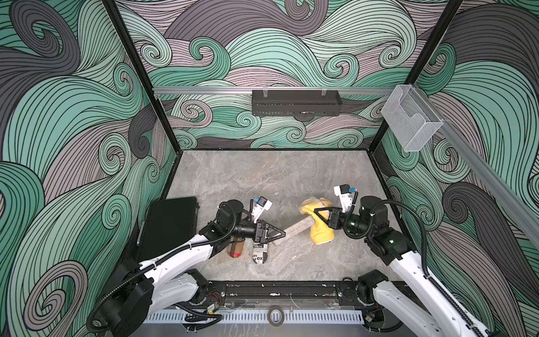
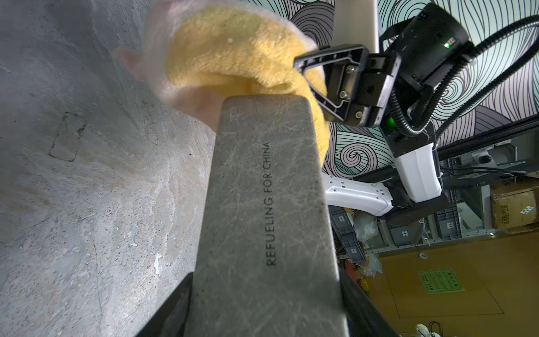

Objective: Wipe the eyeglass case
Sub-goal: Wipe the dirt from the eyeglass case.

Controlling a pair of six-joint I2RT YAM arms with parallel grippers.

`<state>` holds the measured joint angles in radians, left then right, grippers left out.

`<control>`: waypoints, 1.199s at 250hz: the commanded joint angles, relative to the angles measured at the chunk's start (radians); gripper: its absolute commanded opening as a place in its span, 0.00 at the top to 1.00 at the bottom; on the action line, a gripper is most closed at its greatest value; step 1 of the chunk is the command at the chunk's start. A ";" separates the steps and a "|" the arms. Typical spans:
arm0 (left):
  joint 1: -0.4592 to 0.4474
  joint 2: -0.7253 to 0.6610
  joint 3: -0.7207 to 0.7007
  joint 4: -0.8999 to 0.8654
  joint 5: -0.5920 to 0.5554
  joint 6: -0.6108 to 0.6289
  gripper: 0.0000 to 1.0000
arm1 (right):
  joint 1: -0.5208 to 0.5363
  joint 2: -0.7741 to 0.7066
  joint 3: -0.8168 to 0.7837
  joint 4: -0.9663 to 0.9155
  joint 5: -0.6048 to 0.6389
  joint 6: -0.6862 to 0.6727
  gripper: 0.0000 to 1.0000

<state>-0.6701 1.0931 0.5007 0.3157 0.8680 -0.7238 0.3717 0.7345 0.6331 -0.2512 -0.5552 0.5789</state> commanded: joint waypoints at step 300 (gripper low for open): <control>-0.462 0.215 0.454 -0.783 -1.045 0.663 0.48 | 0.058 0.360 0.478 -0.544 -0.008 -0.419 1.00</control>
<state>-1.0996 1.2827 0.8959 -0.4366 0.0078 -0.1684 0.3916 1.0611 1.0687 -0.7528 -0.4866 0.2226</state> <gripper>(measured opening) 0.640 0.148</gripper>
